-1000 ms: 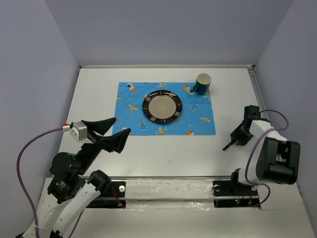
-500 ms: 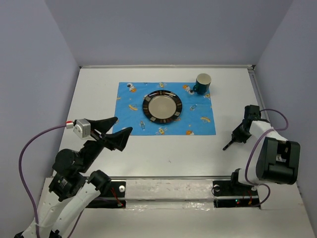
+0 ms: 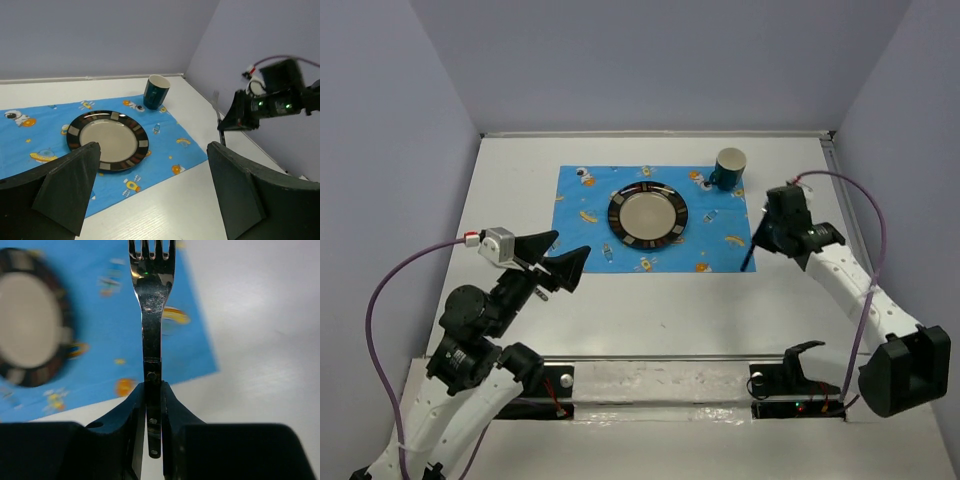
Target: Set the dinner table for one person
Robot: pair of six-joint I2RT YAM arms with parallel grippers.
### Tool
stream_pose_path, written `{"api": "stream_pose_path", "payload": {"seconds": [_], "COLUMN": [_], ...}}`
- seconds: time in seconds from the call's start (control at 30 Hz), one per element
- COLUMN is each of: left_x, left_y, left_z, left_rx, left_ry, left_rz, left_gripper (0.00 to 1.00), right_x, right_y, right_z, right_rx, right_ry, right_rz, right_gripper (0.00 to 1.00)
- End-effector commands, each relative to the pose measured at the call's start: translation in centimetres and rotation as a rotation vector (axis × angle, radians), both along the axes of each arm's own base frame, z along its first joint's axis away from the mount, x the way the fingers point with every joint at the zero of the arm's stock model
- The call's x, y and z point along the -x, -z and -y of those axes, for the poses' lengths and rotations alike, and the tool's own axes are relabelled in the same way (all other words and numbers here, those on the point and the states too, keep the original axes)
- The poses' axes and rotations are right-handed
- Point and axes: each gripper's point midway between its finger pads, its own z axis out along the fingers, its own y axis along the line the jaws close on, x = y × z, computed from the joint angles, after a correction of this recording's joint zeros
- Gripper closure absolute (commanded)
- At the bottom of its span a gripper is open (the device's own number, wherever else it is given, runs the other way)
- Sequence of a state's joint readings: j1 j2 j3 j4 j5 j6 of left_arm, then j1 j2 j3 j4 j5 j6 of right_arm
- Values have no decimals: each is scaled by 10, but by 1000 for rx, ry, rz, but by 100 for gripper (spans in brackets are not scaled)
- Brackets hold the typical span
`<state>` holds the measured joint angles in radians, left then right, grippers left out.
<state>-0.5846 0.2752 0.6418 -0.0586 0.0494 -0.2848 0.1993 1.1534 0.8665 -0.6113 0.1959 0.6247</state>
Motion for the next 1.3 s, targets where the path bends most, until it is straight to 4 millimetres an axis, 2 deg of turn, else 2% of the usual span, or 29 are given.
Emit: {"api": "stream_pose_path", "payload": {"seconds": [0.0, 0.03, 0.07, 0.1, 0.13, 0.17, 0.2, 0.23, 0.27, 0.3, 0.33, 0.37, 0.4, 0.43, 0.47, 0.5, 0.53, 0.57, 0.6, 0.63, 0.7, 0.73, 0.77, 0.87, 1.07, 1.27], "left_x": [-12, -13, -12, -11, -12, -8, -10, -8, -10, -9, -16, -19, -19, -18, -16, -17, -19, -21, -25, -25, -24, -23, -23, -22, -24, -23], "left_y": [-17, -16, -18, -21, -28, -39, -39, -48, -49, -50, -38, -31, -23, -22, -23, -21, -20, -21, -17, -17, -17, -18, -19, -19, -17, -18], "left_z": [-8, -7, -8, -9, -17, -23, -27, -39, -46, -54, -62, -65, -68, -68, -66, -63, -60, -58, -54, -52, -53, -55, -56, -56, -54, -54], "left_rx": [-4, -6, -1, 5, 21, 31, 24, 39, 39, 46, 49, 51, 71, 78, 81, 74, 68, 58, 41, 38, 42, 46, 47, 47, 39, 44], "left_ry": [-64, -67, -67, -66, -108, -127, -149, -202, -241, -277, -334, -357, -371, -369, -353, -340, -335, -332, -322, -315, -314, -320, -324, -322, -318, -315], "left_rz": [27, 20, 23, 29, 40, 71, 72, 92, 96, 103, 81, 68, 54, 51, 54, 53, 51, 53, 40, 39, 43, 44, 48, 49, 43, 49], "left_gripper": [1, 1, 1, 1, 1, 1, 1, 1, 1, 1, 1, 1, 1, 1, 1, 1, 1, 1, 1, 1, 1, 1, 1, 1, 1, 1], "right_x": [-41, -46, -59, -66, -72, -88, -95, -105, -110, -121, -128, -137, -141, -144, -152, -151, -151, -157, -156, -160, -162, -162, -162, -160, -156, -144], "right_y": [-78, -103, -88, -92, -119, -94, -95, -124, -96, -93, -89, -108, -80, -100, -71, -83, -78, -54, -63, -41, -34, -25, -9, 8, 19, 32], "right_z": [-88, -130, -161, -185, -222, -247, -265, -294, -300, -330, -342, -359, -377, -383, -395, -413, -424, -430, -442, -448, -456, -459, -461, -462, -460, -463], "right_rx": [-33, -68, -64, -69, -94, -72, -82, -127, -104, -143, -160, -196, -186, -219, -216, -277, -290, -278, -300, -294, -312, -311, -302, -300, -298, -305], "right_ry": [-150, -242, -295, -331, -394, -424, -444, -468, -477, -508, -516, -525, -543, -550, -559, -580, -590, -588, -601, -602, -614, -623, -627, -633, -626, -636], "right_rz": [217, 269, 238, 254, 318, 279, 284, 353, 304, 310, 306, 351, 317, 355, 315, 330, 330, 304, 324, 297, 290, 276, 252, 217, 189, 146], "right_gripper": [100, 100, 100, 100, 100, 100, 100, 100, 100, 100, 100, 100, 100, 100, 100, 100, 100, 100, 100, 100, 100, 100, 100, 100, 100, 100]}}
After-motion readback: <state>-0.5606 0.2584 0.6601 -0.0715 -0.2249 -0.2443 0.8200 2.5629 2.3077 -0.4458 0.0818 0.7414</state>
